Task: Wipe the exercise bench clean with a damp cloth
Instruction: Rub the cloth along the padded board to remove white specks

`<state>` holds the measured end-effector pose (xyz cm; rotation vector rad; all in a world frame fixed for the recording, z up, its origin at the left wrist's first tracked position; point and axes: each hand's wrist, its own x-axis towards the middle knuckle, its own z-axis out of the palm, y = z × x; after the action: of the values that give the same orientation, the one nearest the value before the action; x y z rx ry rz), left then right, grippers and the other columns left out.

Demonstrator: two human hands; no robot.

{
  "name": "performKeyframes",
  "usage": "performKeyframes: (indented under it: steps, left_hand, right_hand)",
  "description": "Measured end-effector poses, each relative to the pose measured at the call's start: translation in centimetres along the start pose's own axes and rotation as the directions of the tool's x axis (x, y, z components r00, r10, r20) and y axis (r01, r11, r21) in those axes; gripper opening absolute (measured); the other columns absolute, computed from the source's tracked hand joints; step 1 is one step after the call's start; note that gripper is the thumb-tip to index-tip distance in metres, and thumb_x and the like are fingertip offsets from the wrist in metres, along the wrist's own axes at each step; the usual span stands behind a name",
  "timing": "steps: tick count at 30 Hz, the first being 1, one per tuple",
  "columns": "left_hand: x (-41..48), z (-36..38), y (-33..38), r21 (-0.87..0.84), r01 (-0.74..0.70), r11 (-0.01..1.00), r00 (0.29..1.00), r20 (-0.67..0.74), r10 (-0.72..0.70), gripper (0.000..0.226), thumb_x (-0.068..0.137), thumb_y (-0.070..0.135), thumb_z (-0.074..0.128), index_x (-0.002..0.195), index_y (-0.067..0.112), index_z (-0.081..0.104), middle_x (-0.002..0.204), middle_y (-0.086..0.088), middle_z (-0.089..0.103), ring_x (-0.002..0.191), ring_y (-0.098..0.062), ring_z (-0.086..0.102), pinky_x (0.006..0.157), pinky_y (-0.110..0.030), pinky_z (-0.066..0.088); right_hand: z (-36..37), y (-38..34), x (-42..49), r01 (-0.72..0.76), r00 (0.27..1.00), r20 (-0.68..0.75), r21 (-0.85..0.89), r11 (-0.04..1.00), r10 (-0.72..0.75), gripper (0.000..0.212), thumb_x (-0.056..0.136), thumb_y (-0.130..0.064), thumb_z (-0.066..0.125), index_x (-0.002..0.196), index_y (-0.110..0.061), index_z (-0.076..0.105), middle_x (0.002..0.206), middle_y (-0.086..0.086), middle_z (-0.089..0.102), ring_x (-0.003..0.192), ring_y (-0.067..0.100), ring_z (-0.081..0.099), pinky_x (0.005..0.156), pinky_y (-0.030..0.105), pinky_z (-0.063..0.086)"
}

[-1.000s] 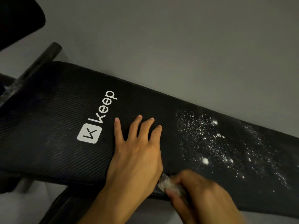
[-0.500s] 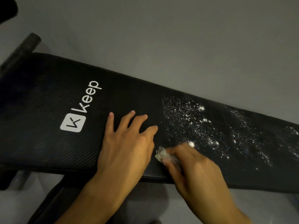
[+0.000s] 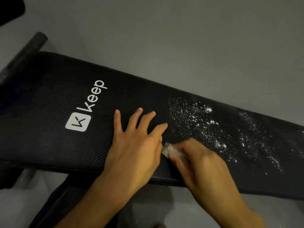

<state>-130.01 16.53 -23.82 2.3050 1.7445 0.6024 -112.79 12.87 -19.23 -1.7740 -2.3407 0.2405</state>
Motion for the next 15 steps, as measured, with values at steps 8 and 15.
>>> performKeyframes:
  steps: [8,15]
  left_hand:
    - [-0.2,0.1,0.4,0.044,-0.01,0.999,1.0,0.019,0.009,0.048,0.093,0.031,0.049,0.14,0.028,0.058,0.153,-0.008,0.05,0.149,-0.035,0.036,0.115,-0.076,0.02]
    - [-0.2,0.0,0.2,0.031,0.007,0.999,1.0,0.026,-0.008,0.051,0.095,0.032,0.043,0.143,0.023,0.055,0.153,-0.007,0.049,0.15,-0.033,0.035,0.117,-0.074,0.018]
  right_hand:
    - [0.7,-0.2,3.4,-0.047,0.994,-0.104,-0.087,0.995,0.037,0.029,0.097,-0.048,0.044,0.105,-0.024,0.059,0.097,-0.007,0.057,0.07,0.02,0.062,0.057,0.045,0.054]
    - [-0.4,-1.1,0.9,-0.046,0.998,0.036,-0.06,0.997,0.049,0.028,0.096,-0.05,0.04,0.105,-0.03,0.057,0.097,-0.012,0.055,0.076,0.016,0.063,0.062,0.042,0.054]
